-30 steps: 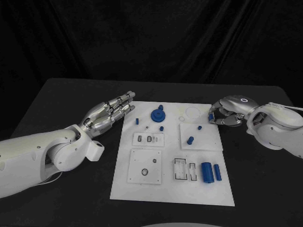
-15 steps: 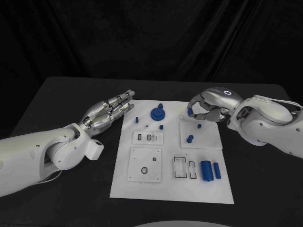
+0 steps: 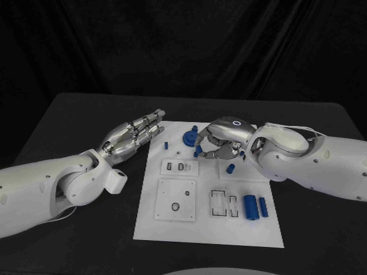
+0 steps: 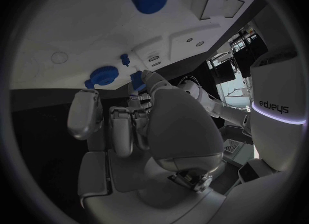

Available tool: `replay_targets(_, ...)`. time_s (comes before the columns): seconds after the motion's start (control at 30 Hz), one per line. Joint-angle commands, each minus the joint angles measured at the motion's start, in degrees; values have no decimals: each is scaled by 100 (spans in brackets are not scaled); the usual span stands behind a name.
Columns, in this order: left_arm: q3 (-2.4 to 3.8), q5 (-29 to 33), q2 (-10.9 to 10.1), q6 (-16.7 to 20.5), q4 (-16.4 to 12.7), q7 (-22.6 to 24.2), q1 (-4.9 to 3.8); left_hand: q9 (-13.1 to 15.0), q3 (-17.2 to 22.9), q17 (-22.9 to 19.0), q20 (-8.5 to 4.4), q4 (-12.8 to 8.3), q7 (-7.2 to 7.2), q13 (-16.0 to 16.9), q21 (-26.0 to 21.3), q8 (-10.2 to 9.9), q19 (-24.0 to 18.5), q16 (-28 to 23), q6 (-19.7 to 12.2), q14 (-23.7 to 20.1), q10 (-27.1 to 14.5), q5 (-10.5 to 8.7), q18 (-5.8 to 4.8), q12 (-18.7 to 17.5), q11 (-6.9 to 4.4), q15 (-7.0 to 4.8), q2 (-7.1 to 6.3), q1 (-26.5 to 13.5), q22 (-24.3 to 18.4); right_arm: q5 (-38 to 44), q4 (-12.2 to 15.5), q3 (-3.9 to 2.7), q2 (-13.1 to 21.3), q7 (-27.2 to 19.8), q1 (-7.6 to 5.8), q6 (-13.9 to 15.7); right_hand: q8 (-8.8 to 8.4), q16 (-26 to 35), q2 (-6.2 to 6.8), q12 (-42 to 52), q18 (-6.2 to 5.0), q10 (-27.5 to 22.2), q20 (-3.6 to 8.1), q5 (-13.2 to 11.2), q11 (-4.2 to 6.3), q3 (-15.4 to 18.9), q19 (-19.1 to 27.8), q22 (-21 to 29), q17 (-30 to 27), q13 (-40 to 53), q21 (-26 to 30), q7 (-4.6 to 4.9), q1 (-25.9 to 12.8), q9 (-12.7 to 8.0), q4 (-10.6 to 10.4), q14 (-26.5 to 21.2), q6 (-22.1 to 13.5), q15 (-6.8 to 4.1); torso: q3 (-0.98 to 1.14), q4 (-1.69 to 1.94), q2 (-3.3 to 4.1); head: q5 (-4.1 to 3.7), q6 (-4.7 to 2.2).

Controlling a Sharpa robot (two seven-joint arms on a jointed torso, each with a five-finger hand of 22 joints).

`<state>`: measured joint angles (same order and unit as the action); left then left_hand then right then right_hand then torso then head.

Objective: Assemble the parts on the task board

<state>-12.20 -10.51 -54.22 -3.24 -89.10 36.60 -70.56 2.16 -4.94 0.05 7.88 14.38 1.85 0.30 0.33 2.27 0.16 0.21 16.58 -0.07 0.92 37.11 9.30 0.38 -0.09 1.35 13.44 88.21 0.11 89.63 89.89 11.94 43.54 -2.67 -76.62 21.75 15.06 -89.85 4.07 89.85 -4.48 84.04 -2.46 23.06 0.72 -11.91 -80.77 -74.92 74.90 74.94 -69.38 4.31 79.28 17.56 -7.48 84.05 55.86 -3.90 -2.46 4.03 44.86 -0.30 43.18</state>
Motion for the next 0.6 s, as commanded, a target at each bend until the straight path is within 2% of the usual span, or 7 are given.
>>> replay_targets(0.03, 4, -17, 6, -78, -8, 51, 1, 1, 42, -5, 36, 3, 28, -6, -29, 2, -11, -21, 22, 7, -6, -35, 100, -15, 30, 23, -18, -29, -8, 87, -87, -5, -87, 10, 65, -230, 85, -15, -17, 15, -5, 596, -19, 27, -52, 8, 15, -830, 1510, 1506, 45, 15, -66, 295, 34, 595, 23, 31, -1, -8, -1, 2, 6)
replay_targets(0.6, 4, -17, 42, -117, 25, 59, 1, 1, 55, -5, 37, -2, 36, -6, -29, 4, -11, -21, 20, 7, -7, -34, 102, -15, 40, 23, -21, -35, -8, 107, -218, -5, -282, 103, 188, -377, 61, -15, 9, 15, -17, 596, -45, 8, -86, 17, 45, -814, 1510, 1506, 120, 45, -123, 309, 36, 595, -20, 63, 0, -9, 1, -9, 63)
